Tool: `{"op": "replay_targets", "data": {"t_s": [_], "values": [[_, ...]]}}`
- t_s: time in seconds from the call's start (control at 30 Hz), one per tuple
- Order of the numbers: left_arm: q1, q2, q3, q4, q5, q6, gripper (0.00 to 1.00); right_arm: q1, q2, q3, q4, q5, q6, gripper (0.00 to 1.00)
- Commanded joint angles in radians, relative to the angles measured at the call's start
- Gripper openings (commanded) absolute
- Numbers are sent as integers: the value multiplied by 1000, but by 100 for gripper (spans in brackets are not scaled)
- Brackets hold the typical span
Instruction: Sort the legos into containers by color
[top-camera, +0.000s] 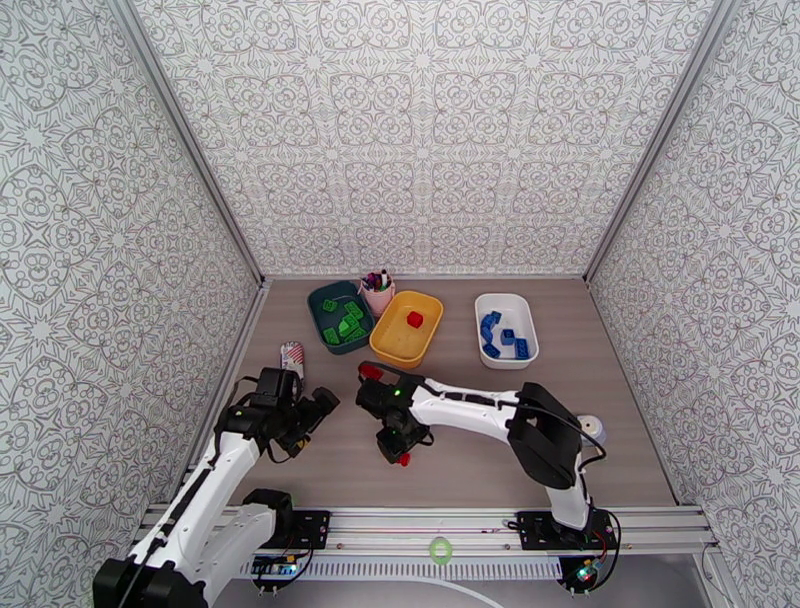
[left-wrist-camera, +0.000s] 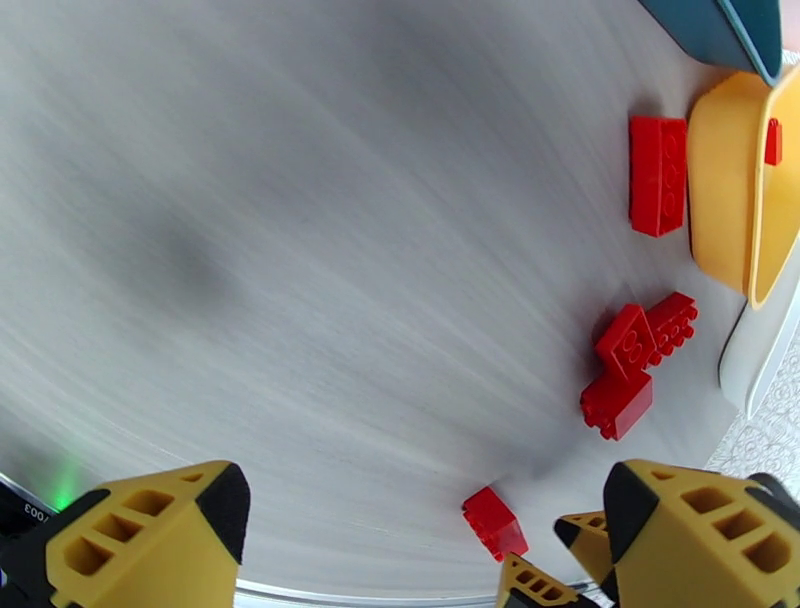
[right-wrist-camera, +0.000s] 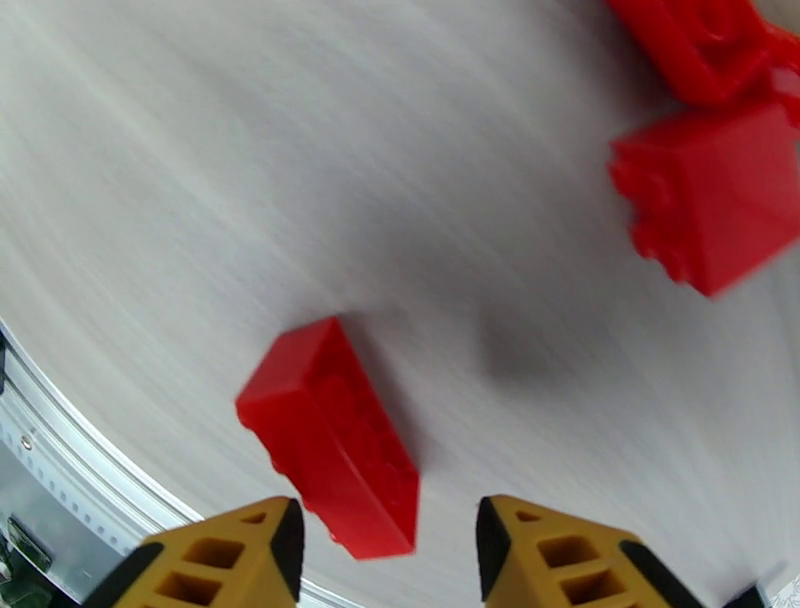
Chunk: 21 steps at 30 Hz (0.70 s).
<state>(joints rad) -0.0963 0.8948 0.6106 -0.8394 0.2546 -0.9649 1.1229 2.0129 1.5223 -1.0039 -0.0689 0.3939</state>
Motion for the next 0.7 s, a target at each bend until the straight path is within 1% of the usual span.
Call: {"op": "replay_targets", "data": {"t_s": [0.0, 0.33, 0.37, 0.47, 0.57, 0.67], "values": [[35, -14, -15, -23, 50, 25, 99, 10, 45, 33, 1, -23, -14, 47], [85, 0, -15, -20, 79, 56, 99, 11, 97, 78, -27, 32, -2, 37], [87, 6, -12, -16, 82, 57, 99, 9, 104, 86, -32, 34, -4, 37], [87, 23, -2, -7, 86, 63, 99, 5, 128, 109, -50, 44, -5, 42], [86, 34, 8, -5, 84, 68, 99, 5, 129, 123, -53, 52, -7, 44], [87, 40, 11, 0, 87, 67, 99, 4, 121, 134, -60, 67, -4, 43]]}}
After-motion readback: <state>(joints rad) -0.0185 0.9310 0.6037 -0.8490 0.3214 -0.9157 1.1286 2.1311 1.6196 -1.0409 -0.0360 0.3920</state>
